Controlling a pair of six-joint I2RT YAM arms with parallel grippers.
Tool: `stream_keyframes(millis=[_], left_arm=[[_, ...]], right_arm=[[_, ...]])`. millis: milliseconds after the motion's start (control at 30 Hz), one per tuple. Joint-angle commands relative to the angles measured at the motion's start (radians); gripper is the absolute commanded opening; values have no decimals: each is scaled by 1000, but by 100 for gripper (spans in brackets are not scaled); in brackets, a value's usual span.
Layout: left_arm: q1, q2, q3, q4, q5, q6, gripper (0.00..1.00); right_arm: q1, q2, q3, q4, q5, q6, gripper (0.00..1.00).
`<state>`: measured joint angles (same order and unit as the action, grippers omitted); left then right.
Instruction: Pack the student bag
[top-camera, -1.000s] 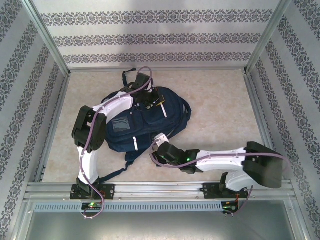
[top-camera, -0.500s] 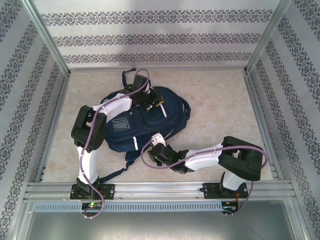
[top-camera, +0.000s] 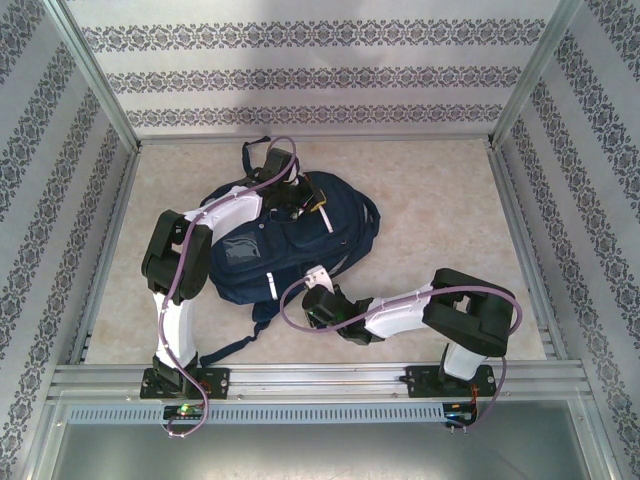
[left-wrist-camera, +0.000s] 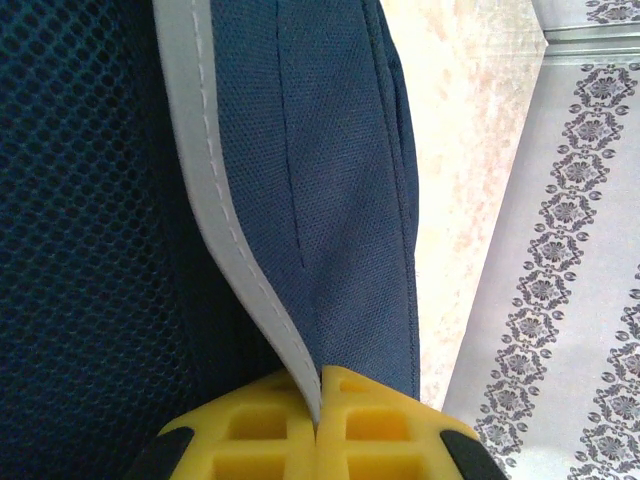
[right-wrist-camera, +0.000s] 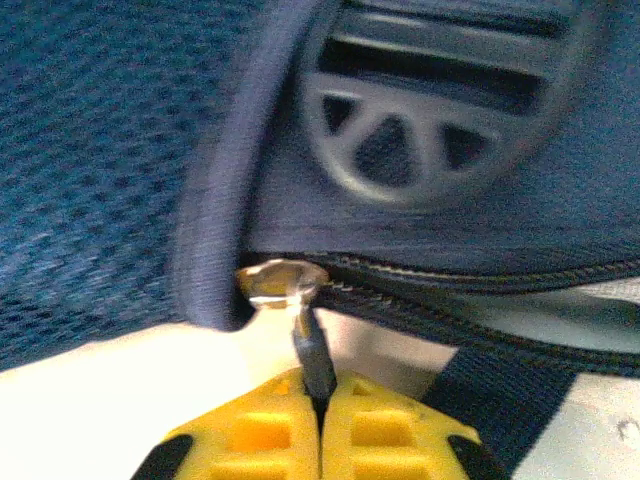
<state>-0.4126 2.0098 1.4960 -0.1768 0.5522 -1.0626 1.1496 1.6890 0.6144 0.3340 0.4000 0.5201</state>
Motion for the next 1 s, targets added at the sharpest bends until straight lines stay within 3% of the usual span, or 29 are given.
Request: stream_keyframes(millis=[0, 67, 300, 400, 600, 967], left_arm=[[27, 9, 9, -15, -13, 25, 0], [31, 12, 29, -31, 2, 32, 5], [38, -70, 121, -279, -99, 144, 51], [47, -188, 86, -360, -186, 169, 60], [101, -561, -231, -365, -253, 96, 69], [109, -1217, -889, -368, -290, -369, 70]], right_arm=[[-18, -33, 2, 11, -13, -25, 0], [-25, -49, 3, -3, -50, -53, 0], [-59, -97, 18, -67, -168, -90, 0], [-61, -100, 29, -73, -205, -79, 0], [-59, -80, 49, -45, -245, 21, 0], [-8, 47, 201, 18, -321, 141, 0]])
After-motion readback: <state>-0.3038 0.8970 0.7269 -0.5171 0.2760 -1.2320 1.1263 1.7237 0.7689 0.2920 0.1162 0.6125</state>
